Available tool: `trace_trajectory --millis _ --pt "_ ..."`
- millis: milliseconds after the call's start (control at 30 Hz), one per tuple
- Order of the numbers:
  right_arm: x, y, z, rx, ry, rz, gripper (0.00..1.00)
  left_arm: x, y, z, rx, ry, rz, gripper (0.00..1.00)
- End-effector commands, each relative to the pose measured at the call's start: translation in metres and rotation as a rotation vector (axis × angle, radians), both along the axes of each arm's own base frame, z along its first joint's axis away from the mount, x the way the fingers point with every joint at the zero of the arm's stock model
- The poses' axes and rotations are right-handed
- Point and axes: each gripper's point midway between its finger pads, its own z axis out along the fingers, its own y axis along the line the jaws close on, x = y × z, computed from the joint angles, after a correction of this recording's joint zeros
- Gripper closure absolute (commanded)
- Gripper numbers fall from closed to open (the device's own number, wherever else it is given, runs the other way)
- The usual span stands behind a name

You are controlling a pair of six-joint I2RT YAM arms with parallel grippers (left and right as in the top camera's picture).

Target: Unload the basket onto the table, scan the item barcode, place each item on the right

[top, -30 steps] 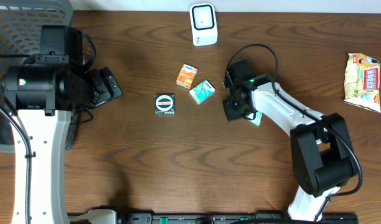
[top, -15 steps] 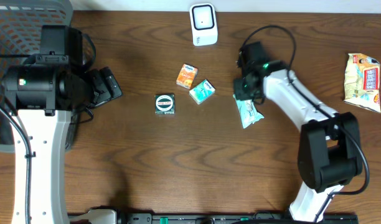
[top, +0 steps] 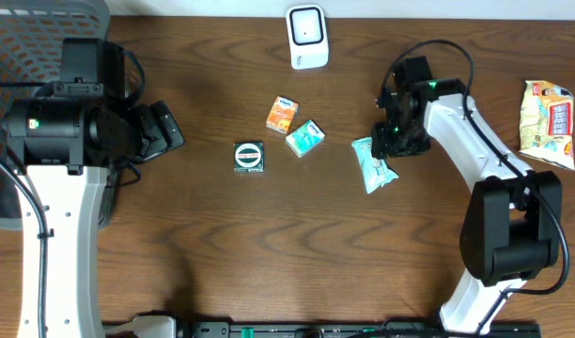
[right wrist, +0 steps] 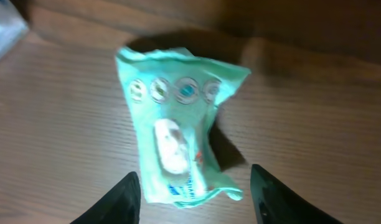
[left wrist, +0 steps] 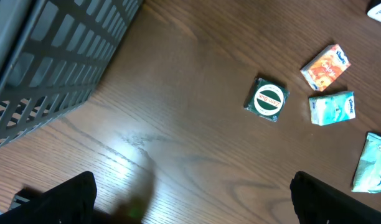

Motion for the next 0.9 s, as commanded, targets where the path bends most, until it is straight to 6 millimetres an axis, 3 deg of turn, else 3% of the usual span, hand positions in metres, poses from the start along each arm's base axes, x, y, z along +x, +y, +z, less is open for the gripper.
trace_trajectory --millis 0,267,400,533,633,700,867 --pt "-0.003 -0.011 -0.022 0.018 0.028 0.006 0.49 0.0 0.003 -0.002 0.007 0.006 0.012 0.02" --pt "-0.011 -0.002 -0.051 0.129 0.077 -0.003 0.51 0.0 0.003 -0.002 0.007 0.006 0.012 0.02" --pt "-0.016 0.011 -0.059 0.209 0.084 0.007 0.52 0.0 0.003 -0.002 0.007 0.006 0.012 0.02" --pt "-0.018 0.011 -0.062 0.214 0.085 0.007 0.54 0.0 0.003 -0.002 0.007 0.006 0.012 0.02" --pt "-0.018 0.011 -0.06 0.212 0.086 0.005 0.57 0.0 0.003 -0.002 0.007 0.006 0.012 0.02" --pt "-0.016 0.009 -0.055 0.212 0.086 0.0 0.52 0.0 0.003 -0.002 0.007 0.006 0.012 0.02" --pt "-0.006 0.005 -0.025 0.213 0.088 -0.015 0.51 0.0 0.003 -0.002 0.007 0.006 0.012 0.02"
